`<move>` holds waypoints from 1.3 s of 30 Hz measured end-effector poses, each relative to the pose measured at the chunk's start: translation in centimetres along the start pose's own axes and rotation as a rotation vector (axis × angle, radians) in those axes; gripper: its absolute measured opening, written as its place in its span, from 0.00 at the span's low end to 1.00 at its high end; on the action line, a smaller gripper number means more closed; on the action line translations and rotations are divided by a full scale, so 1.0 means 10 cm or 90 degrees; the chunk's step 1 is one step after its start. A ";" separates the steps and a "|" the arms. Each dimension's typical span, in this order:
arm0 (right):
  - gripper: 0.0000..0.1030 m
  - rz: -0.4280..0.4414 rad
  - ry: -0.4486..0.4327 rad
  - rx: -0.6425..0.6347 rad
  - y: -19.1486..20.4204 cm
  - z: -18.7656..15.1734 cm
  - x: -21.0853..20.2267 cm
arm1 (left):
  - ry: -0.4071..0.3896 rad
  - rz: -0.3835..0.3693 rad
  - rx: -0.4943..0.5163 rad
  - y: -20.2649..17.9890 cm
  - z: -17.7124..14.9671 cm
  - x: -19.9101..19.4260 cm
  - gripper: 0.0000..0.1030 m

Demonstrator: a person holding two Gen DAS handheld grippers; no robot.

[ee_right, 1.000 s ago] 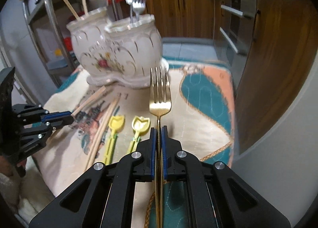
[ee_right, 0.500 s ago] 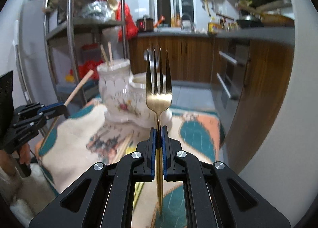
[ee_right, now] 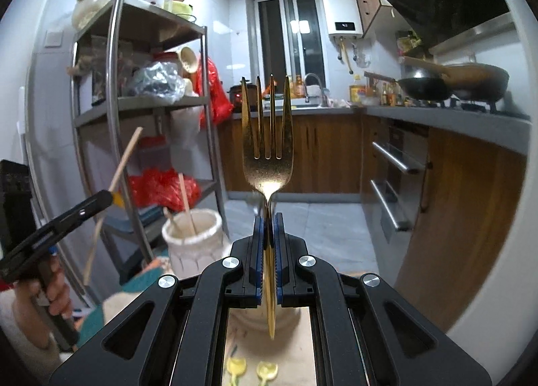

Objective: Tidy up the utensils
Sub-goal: 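Lift the chopstick toward the tall pot while the right tool lifts the gold fork toward the holder, then lower the chopstick into the tall pot while the right tool lowers the gold fork into the short pot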

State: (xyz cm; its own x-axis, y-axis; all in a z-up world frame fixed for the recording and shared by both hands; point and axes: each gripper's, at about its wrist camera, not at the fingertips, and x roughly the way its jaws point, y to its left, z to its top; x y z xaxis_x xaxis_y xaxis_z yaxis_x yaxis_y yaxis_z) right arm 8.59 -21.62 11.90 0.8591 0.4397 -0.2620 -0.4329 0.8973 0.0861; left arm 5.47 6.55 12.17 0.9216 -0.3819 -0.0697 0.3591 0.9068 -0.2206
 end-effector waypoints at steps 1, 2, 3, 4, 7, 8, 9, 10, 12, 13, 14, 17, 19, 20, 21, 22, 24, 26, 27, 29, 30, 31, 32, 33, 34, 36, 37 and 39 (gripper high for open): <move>0.06 0.002 -0.004 -0.001 0.01 0.05 0.02 | -0.005 -0.001 -0.003 0.02 0.02 0.05 0.05; 0.06 0.004 -0.008 -0.002 0.03 0.08 0.03 | -0.011 -0.009 -0.009 0.04 0.07 0.13 0.05; 0.06 0.007 -0.013 -0.004 0.05 0.12 0.06 | -0.015 -0.015 -0.017 0.06 0.11 0.21 0.05; 0.06 0.011 -0.017 -0.006 0.06 0.15 0.08 | -0.017 -0.019 -0.023 0.07 0.14 0.27 0.05; 0.06 0.015 -0.029 -0.011 0.09 0.22 0.13 | -0.025 -0.006 -0.031 0.13 0.21 0.52 0.05; 0.06 0.017 -0.033 -0.010 0.10 0.24 0.15 | -0.029 0.001 -0.032 0.13 0.23 0.59 0.05; 0.06 0.020 -0.039 -0.008 0.10 0.28 0.18 | -0.032 0.006 -0.031 0.13 0.25 0.65 0.05; 0.06 0.022 -0.042 -0.005 0.10 0.30 0.21 | -0.035 0.011 -0.029 0.12 0.26 0.70 0.05; 0.06 0.031 -0.044 0.004 0.10 0.33 0.29 | -0.044 0.023 -0.020 0.10 0.28 0.83 0.05; 0.06 0.031 -0.046 0.008 0.10 0.34 0.33 | -0.046 0.028 -0.018 0.09 0.28 0.89 0.05; 0.06 0.032 -0.048 0.011 0.09 0.34 0.37 | -0.049 0.034 -0.016 0.09 0.26 0.95 0.05; 0.06 0.025 -0.051 0.018 0.10 0.31 0.51 | -0.058 0.051 -0.015 0.11 0.22 1.07 0.05; 0.06 0.021 -0.051 0.025 0.08 0.28 0.57 | -0.058 0.061 -0.017 0.14 0.17 1.12 0.05; 0.06 0.019 -0.052 0.030 0.06 0.26 0.60 | -0.056 0.062 -0.017 0.15 0.15 1.14 0.05; 0.06 0.017 -0.053 0.035 0.04 0.24 0.63 | -0.050 0.067 -0.015 0.16 0.12 1.16 0.05; 0.06 0.015 -0.053 0.039 0.02 0.23 0.65 | -0.048 0.067 -0.012 0.16 0.09 1.16 0.05; 0.06 0.013 -0.050 0.047 -0.01 0.19 0.70 | -0.046 0.072 -0.005 0.17 0.04 1.14 0.05; 0.06 0.010 -0.041 0.052 -0.03 0.14 0.74 | -0.043 0.071 -0.005 0.19 -0.02 1.08 0.05; 0.06 0.010 -0.036 0.053 -0.03 0.11 0.76 | -0.040 0.074 -0.005 0.20 -0.05 1.05 0.05; 0.06 0.010 -0.028 0.055 -0.04 0.04 0.78 | -0.038 0.072 -0.002 0.21 -0.10 0.97 0.05; 0.06 0.009 -0.025 0.056 -0.05 0.01 0.79 | -0.036 0.073 0.002 0.21 -0.12 0.92 0.05; 0.06 0.008 -0.024 0.059 -0.05 -0.03 0.79 | -0.034 0.074 0.008 0.19 -0.14 0.88 0.05; 0.06 0.008 -0.023 0.064 -0.06 -0.07 0.80 | -0.032 0.072 0.011 0.19 -0.16 0.83 0.05; 0.06 0.007 -0.021 0.070 -0.06 -0.12 0.81 | -0.028 0.071 0.015 0.18 -0.18 0.80 0.05; 0.06 0.006 -0.018 0.074 -0.06 -0.15 0.82 | -0.019 0.078 0.024 0.17 -0.21 0.76 0.05; 0.06 0.002 -0.012 0.080 -0.07 -0.23 0.84 | -0.007 0.084 0.036 0.15 -0.26 0.70 0.05; 0.06 0.000 -0.008 0.080 -0.08 -0.26 0.86 | 0.005 0.086 0.036 0.16 -0.29 0.69 0.05; 0.06 -0.003 0.002 0.084 -0.10 -0.30 0.90 | 0.022 0.088 0.027 0.19 -0.32 0.66 0.05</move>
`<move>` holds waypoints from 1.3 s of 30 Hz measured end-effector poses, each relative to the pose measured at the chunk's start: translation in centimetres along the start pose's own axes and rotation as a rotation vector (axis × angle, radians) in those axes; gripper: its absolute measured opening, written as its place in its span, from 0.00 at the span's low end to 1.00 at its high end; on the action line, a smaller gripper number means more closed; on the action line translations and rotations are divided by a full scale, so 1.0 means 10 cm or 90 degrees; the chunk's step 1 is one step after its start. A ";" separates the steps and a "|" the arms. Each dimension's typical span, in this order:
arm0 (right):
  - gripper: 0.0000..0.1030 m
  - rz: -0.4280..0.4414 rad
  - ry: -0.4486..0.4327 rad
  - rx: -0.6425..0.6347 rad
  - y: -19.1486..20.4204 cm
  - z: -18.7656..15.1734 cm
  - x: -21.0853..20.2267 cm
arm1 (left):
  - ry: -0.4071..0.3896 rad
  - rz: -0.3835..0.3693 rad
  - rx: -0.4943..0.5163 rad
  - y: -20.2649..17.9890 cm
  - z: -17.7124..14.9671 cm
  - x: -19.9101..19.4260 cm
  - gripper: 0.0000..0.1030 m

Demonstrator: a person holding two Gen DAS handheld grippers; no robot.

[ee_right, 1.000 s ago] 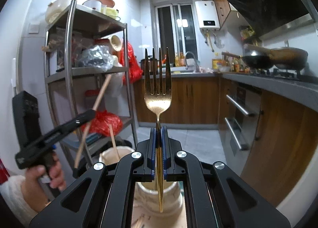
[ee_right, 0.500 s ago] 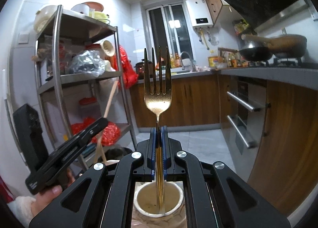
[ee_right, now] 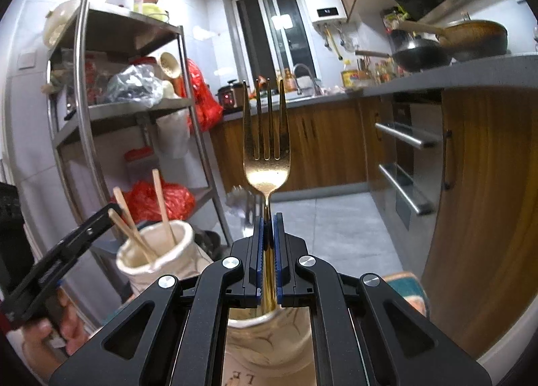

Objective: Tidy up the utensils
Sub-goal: 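Lower the chopstick into the tall pot while the right tool lowers the gold fork into the short pot, then open both tools releasing the chopstick and fork, then withdraw from the holder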

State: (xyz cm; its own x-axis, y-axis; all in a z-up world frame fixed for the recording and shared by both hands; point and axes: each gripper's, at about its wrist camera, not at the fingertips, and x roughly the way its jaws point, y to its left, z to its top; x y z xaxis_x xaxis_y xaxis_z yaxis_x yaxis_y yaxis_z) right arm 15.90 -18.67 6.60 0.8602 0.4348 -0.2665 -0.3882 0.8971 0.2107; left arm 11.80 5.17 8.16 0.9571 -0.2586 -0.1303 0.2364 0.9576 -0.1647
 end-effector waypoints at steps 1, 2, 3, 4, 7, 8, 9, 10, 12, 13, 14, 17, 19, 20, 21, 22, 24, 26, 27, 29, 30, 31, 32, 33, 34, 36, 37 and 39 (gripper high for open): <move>0.06 -0.002 0.003 0.003 -0.01 -0.01 0.01 | 0.006 0.000 -0.004 0.01 -0.01 0.01 0.05; 0.06 -0.003 0.004 0.005 -0.03 -0.02 0.01 | 0.011 0.001 -0.007 0.02 -0.03 0.01 0.05; 0.06 -0.005 0.005 0.007 -0.04 -0.02 0.02 | 0.015 0.002 -0.009 0.03 -0.04 0.02 0.05; 0.06 -0.007 0.005 0.007 -0.05 -0.03 0.02 | 0.019 -0.001 -0.010 0.04 -0.05 0.03 0.05; 0.07 -0.012 0.012 0.015 -0.08 -0.05 0.05 | 0.024 -0.007 -0.008 0.03 -0.06 0.04 0.05; 0.07 -0.014 0.013 0.017 -0.09 -0.06 0.07 | 0.024 -0.007 -0.005 0.03 -0.06 0.04 0.05; 0.07 -0.014 0.013 0.020 -0.09 -0.06 0.07 | 0.024 -0.005 -0.001 0.03 -0.07 0.04 0.05; 0.07 -0.014 0.014 0.021 -0.09 -0.06 0.07 | 0.025 -0.004 0.002 0.02 -0.08 0.04 0.05; 0.07 -0.017 0.015 0.019 -0.09 -0.06 0.08 | 0.027 -0.002 0.003 0.03 -0.09 0.03 0.05; 0.07 -0.016 0.014 0.020 -0.10 -0.07 0.08 | 0.028 -0.001 0.003 0.03 -0.10 0.03 0.05; 0.11 -0.017 0.013 0.021 -0.10 -0.06 0.08 | 0.028 0.002 0.003 0.03 -0.11 0.02 0.05; 0.27 -0.022 0.006 0.033 -0.13 -0.06 0.06 | 0.030 0.004 0.005 0.03 -0.12 0.00 0.05; 0.30 -0.020 0.009 0.042 -0.16 -0.07 0.05 | 0.032 0.006 0.007 0.02 -0.13 -0.02 0.06; 0.31 -0.022 0.010 0.044 -0.17 -0.07 0.04 | 0.032 0.009 0.009 0.02 -0.13 -0.03 0.06; 0.34 -0.025 0.010 0.046 -0.17 -0.07 0.02 | 0.033 0.015 0.013 0.02 -0.14 -0.05 0.07; 0.36 -0.026 0.010 0.046 -0.17 -0.07 -0.01 | 0.035 0.018 0.016 0.02 -0.15 -0.06 0.07; 0.46 -0.033 0.010 0.044 -0.16 -0.09 -0.09 | 0.043 0.023 0.019 0.01 -0.17 -0.07 0.08; 0.52 -0.035 0.014 0.035 -0.14 -0.11 -0.15 | 0.046 0.029 0.021 0.01 -0.18 -0.11 0.22; 0.56 -0.036 0.016 0.030 -0.12 -0.12 -0.18 | 0.047 0.032 0.023 0.01 -0.19 -0.14 0.37; 0.60 -0.042 0.022 0.014 -0.08 -0.14 -0.27 | 0.043 0.035 0.027 -0.01 -0.20 -0.20 0.45; 0.63 -0.044 0.024 0.006 -0.06 -0.16 -0.31 | 0.043 0.036 0.030 -0.02 -0.20 -0.23 0.46; 0.65 -0.045 0.025 0.002 -0.05 -0.16 -0.34 | 0.046 0.037 0.031 -0.03 -0.21 -0.26 0.49; 0.69 -0.045 0.028 -0.001 -0.04 -0.18 -0.39 | 0.045 0.039 0.032 -0.04 -0.21 -0.30 0.51; 0.72 -0.040 0.032 -0.002 -0.04 -0.20 -0.44 | 0.043 0.042 0.031 -0.05 -0.21 -0.34 0.56; 0.74 -0.036 0.036 -0.002 -0.04 -0.21 -0.48 | 0.042 0.043 0.030 -0.06 -0.21 -0.37 0.61; 0.79 -0.031 0.048 -0.005 -0.05 -0.26 -0.56 | 0.043 0.048 0.026 -0.09 -0.20 -0.46 0.66; 0.80 -0.032 0.054 -0.007 -0.05 -0.28 -0.60 | 0.044 0.050 0.024 -0.09 -0.20 -0.50 0.73; 0.88 -0.035 0.061 -0.011 -0.06 -0.31 -0.69 | 0.043 0.057 0.024 -0.12 -0.21 -0.59 0.85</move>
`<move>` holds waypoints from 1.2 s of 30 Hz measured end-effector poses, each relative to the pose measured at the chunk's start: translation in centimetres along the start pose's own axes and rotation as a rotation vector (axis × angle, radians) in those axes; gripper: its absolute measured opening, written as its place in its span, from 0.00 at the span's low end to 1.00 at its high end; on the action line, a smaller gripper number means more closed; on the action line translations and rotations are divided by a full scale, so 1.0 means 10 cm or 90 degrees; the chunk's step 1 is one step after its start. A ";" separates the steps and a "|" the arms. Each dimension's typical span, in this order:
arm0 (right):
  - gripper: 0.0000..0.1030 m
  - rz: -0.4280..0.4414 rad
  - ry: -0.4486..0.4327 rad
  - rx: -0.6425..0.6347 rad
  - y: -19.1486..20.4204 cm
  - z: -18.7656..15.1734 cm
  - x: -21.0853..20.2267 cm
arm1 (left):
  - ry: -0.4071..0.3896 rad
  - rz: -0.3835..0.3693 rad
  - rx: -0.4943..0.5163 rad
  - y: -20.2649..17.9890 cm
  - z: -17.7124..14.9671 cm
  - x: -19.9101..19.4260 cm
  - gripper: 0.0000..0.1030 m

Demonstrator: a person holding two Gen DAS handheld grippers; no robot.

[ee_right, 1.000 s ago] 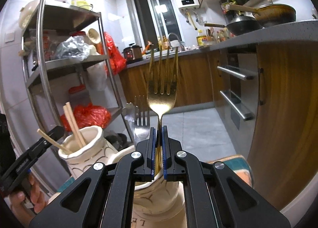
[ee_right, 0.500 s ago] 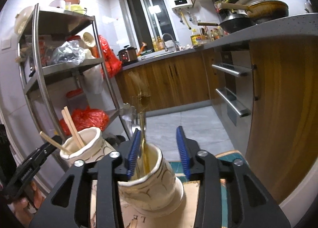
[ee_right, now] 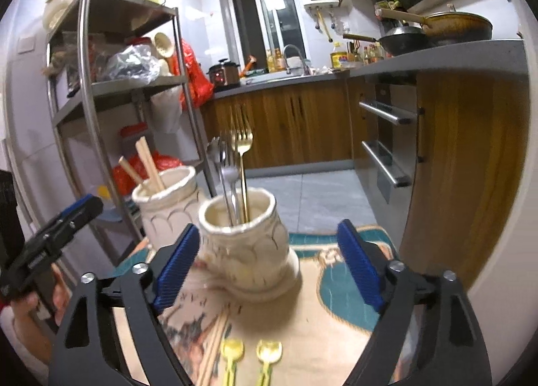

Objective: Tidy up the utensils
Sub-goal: 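Open both tools releasing the chopstick and fork, then withdraw from the holder, then grasp a fourth wooden chopstick with the left tool while the right tool grasps a yellow tulip spoon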

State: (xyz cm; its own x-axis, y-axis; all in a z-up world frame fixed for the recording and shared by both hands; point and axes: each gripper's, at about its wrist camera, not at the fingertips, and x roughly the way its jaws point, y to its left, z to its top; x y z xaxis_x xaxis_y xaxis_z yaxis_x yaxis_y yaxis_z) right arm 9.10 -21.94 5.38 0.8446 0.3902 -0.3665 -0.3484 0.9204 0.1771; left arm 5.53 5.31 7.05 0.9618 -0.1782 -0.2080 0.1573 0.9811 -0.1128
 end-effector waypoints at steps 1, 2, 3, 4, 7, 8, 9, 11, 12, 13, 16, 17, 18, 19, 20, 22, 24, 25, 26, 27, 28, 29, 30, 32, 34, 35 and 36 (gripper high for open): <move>0.89 -0.001 0.004 -0.002 -0.01 -0.02 -0.04 | 0.001 0.004 0.000 -0.02 -0.01 -0.05 0.90; 0.89 -0.002 0.008 -0.004 -0.01 -0.04 -0.07 | 0.005 0.004 0.001 -0.04 -0.02 -0.09 0.91; 0.90 -0.005 0.012 -0.006 -0.01 -0.06 -0.12 | 0.012 0.004 0.000 -0.05 -0.03 -0.13 0.93; 0.90 -0.009 0.014 -0.009 -0.01 -0.07 -0.15 | 0.017 0.005 -0.002 -0.07 -0.04 -0.15 0.94; 0.91 -0.018 0.019 -0.015 -0.02 -0.13 -0.25 | 0.028 0.010 0.000 -0.13 -0.07 -0.25 0.94; 0.92 -0.020 0.021 -0.017 -0.02 -0.15 -0.28 | 0.031 0.011 0.004 -0.15 -0.08 -0.28 0.94; 0.92 -0.022 0.023 -0.018 -0.01 -0.16 -0.31 | 0.034 0.012 0.009 -0.18 -0.10 -0.32 0.94; 0.92 -0.026 0.031 -0.022 0.00 -0.18 -0.34 | 0.042 0.011 0.016 -0.23 -0.12 -0.35 0.94; 0.92 -0.026 0.038 -0.025 0.00 -0.20 -0.36 | 0.049 0.010 0.020 -0.26 -0.15 -0.37 0.94; 0.92 -0.025 0.049 -0.029 -0.01 -0.23 -0.36 | 0.056 0.009 0.023 -0.27 -0.18 -0.38 0.94; 0.92 -0.028 0.094 -0.042 0.01 -0.32 -0.33 | 0.092 0.005 0.028 -0.34 -0.30 -0.37 0.94; 0.92 -0.030 0.106 -0.046 0.01 -0.36 -0.32 | 0.106 0.002 0.030 -0.37 -0.34 -0.37 0.94; 0.92 -0.033 0.121 -0.049 0.01 -0.40 -0.30 | 0.113 0.001 0.030 -0.38 -0.37 -0.36 0.94; 0.92 -0.035 0.130 -0.050 0.00 -0.43 -0.30 | 0.129 -0.003 0.032 -0.41 -0.43 -0.34 0.94; 0.92 -0.037 0.141 -0.050 -0.01 -0.47 -0.28 | 0.138 -0.005 0.033 -0.42 -0.45 -0.32 0.94; 0.92 -0.039 0.163 -0.045 -0.04 -0.54 -0.26 | 0.166 -0.011 0.031 -0.46 -0.54 -0.27 0.94; 0.92 -0.036 0.183 -0.035 -0.07 -0.59 -0.23 | 0.186 -0.015 0.026 -0.47 -0.62 -0.22 0.94; 0.92 -0.035 0.191 -0.032 -0.08 -0.62 -0.21 | 0.198 -0.018 0.025 -0.48 -0.66 -0.19 0.94; 0.92 -0.034 0.197 -0.031 -0.08 -0.64 -0.19 | 0.208 -0.017 0.026 -0.49 -0.70 -0.16 0.94; 0.92 -0.034 0.205 -0.032 -0.07 -0.66 -0.17 | 0.213 -0.015 0.028 -0.49 -0.72 -0.14 0.94; 0.92 -0.034 0.212 -0.034 -0.06 -0.67 -0.14 | 0.220 -0.012 0.032 -0.50 -0.75 -0.12 0.94; 0.91 -0.034 0.219 -0.036 -0.06 -0.69 -0.12 | 0.224 -0.011 0.032 -0.49 -0.77 -0.11 0.94; 0.90 -0.033 0.229 -0.040 -0.05 -0.72 -0.09 | 0.227 -0.011 0.031 -0.48 -0.79 -0.09 0.94; 0.82 -0.028 0.245 -0.045 -0.02 -0.75 -0.04 | 0.234 -0.013 0.025 -0.47 -0.83 -0.07 0.94; 0.75 -0.024 0.264 -0.052 0.02 -0.78 0.02 | 0.240 -0.012 0.025 -0.47 -0.86 -0.04 0.94; 0.68 -0.020 0.272 -0.055 0.04 -0.80 0.04 | 0.245 -0.010 0.028 -0.47 -0.88 -0.02 0.94; 0.62 -0.014 0.280 -0.056 0.06 -0.81 0.07 | 0.248 -0.008 0.032 -0.47 -0.88 -0.01 0.94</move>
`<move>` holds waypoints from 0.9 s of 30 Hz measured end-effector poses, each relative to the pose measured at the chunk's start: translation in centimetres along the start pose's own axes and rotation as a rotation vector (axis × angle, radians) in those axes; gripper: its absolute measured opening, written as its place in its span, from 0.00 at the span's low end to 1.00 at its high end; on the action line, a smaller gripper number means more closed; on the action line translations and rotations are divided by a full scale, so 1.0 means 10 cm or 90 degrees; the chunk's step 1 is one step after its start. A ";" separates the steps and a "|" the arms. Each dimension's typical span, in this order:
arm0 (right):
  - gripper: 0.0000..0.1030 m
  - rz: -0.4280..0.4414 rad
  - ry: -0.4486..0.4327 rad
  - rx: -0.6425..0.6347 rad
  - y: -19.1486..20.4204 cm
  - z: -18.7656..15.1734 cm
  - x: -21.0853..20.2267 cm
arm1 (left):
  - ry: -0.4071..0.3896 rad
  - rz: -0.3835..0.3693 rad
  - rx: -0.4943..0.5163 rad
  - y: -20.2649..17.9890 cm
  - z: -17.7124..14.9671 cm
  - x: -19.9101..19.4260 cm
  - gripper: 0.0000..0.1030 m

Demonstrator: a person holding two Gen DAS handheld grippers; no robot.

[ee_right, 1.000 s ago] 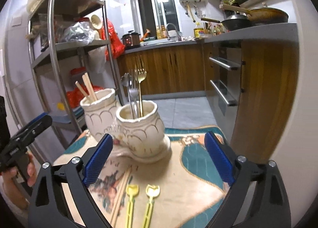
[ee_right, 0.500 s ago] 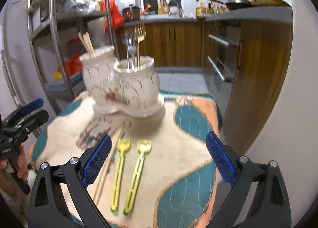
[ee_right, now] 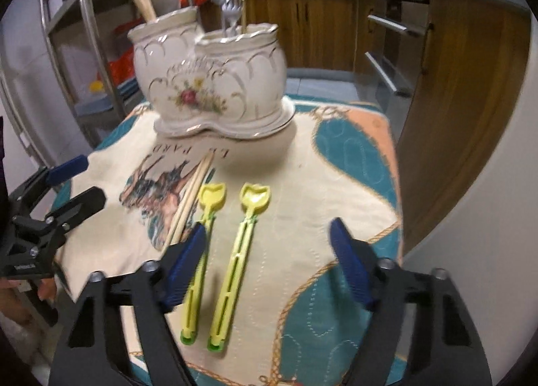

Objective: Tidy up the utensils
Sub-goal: 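Grasp a fourth wooden chopstick with the left tool while the right tool grasps a yellow tulip spoon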

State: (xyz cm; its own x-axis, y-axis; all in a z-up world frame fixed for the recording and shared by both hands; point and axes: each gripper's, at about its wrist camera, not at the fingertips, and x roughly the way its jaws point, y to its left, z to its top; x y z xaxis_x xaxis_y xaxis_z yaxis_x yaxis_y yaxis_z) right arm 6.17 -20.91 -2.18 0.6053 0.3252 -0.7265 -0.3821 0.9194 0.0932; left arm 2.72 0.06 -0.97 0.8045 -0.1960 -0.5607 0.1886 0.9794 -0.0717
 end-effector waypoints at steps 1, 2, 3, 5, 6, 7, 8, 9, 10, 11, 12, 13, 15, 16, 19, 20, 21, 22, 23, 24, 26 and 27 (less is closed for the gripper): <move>0.59 0.004 0.008 -0.002 0.02 0.00 0.02 | 0.003 0.003 0.005 -0.01 -0.01 0.02 0.94; 0.52 0.007 0.015 -0.005 0.03 0.01 0.05 | 0.006 0.006 0.009 -0.02 -0.01 0.03 0.94; 0.46 0.009 0.021 -0.007 0.04 0.01 0.07 | 0.008 0.007 0.011 -0.03 -0.01 0.04 0.94; 0.37 0.019 0.040 -0.010 0.07 0.01 0.13 | 0.013 0.003 0.014 -0.04 -0.01 0.06 0.94; 0.32 0.021 0.045 -0.010 0.07 0.01 0.15 | 0.018 -0.001 0.016 -0.05 0.00 0.07 0.94; 0.30 0.024 0.052 -0.009 0.07 0.00 0.18 | 0.022 -0.002 0.017 -0.07 0.00 0.08 0.94; 0.28 0.027 0.056 -0.007 0.06 0.00 0.20 | 0.027 -0.004 0.020 -0.09 0.00 0.09 0.94; 0.26 0.029 0.058 -0.006 0.06 0.00 0.22 | 0.032 -0.008 0.023 -0.12 0.00 0.10 0.94; 0.25 0.029 0.056 -0.008 0.05 -0.01 0.23 | 0.039 -0.013 0.026 -0.15 0.01 0.11 0.94; 0.20 0.026 0.053 -0.011 0.05 0.00 0.24 | 0.048 -0.016 0.029 -0.19 0.02 0.13 0.93; 0.14 0.024 0.051 -0.012 0.05 0.00 0.24 | 0.054 -0.017 0.030 -0.22 0.03 0.14 0.91; 0.12 0.025 0.048 -0.013 0.03 -0.01 0.24 | 0.062 -0.020 0.031 -0.26 0.04 0.16 0.89; 0.10 0.030 0.043 -0.008 -0.01 -0.01 0.23 | 0.081 -0.019 0.027 -0.31 0.06 0.20 0.84; 0.10 0.033 0.036 -0.001 -0.04 -0.02 0.21 | 0.089 -0.019 0.025 -0.33 0.06 0.22 0.80; 0.10 0.035 0.020 0.004 -0.12 -0.01 0.17 | 0.122 -0.007 0.010 -0.38 0.08 0.31 0.66; 0.10 0.037 0.015 0.006 -0.14 -0.02 0.16 | 0.131 -0.006 0.004 -0.38 0.08 0.33 0.65; 0.10 0.040 0.012 0.008 -0.16 -0.02 0.14 | 0.143 -0.012 -0.008 -0.39 0.08 0.36 0.62; 0.10 0.042 0.009 0.010 -0.17 -0.02 0.13 | 0.151 -0.015 -0.014 -0.41 0.08 0.38 0.60; 0.10 0.046 0.007 0.011 -0.18 -0.02 0.13 | 0.158 -0.015 -0.015 -0.42 0.08 0.41 0.59; 0.10 0.048 0.006 0.012 -0.19 -0.02 0.13 | 0.164 -0.010 -0.010 -0.45 0.07 0.43 0.57; 0.10 0.048 0.001 0.009 -0.21 -0.03 0.12 | 0.172 -0.001 0.001 -0.50 0.06 0.46 0.55; 0.10 0.047 -0.001 0.008 -0.21 -0.03 0.12 | 0.177 0.004 0.006 -0.52 0.05 0.47 0.53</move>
State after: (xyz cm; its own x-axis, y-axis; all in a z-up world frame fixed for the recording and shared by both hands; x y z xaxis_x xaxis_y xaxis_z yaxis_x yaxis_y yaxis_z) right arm 7.50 -22.52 -3.42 0.5770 0.3931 -0.7160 -0.4174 0.8954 0.1552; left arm 5.82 -5.94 -2.84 0.6209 -0.1680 -0.7656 0.1901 0.9799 -0.0608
